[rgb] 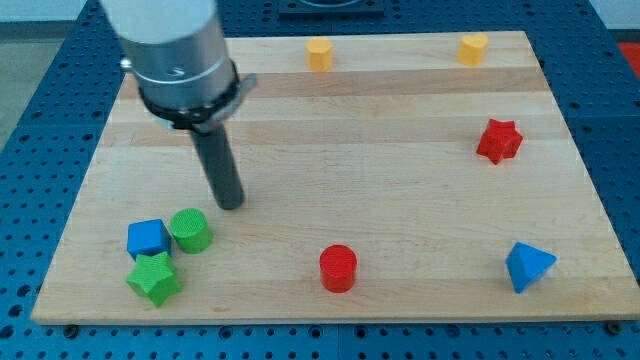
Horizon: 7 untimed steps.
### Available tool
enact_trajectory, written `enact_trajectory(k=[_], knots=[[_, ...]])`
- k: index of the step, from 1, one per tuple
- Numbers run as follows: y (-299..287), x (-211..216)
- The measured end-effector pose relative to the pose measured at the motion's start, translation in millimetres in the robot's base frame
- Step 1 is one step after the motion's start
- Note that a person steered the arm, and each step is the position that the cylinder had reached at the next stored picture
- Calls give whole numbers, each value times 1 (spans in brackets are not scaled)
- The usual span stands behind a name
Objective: Move the green circle into the green star
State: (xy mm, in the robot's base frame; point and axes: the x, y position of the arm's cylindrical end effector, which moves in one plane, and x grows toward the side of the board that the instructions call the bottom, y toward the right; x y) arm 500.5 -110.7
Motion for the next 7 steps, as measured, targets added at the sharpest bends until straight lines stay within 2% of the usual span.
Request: enact_trajectory(k=[1, 7], knots=[[-1, 18], [-49, 29]])
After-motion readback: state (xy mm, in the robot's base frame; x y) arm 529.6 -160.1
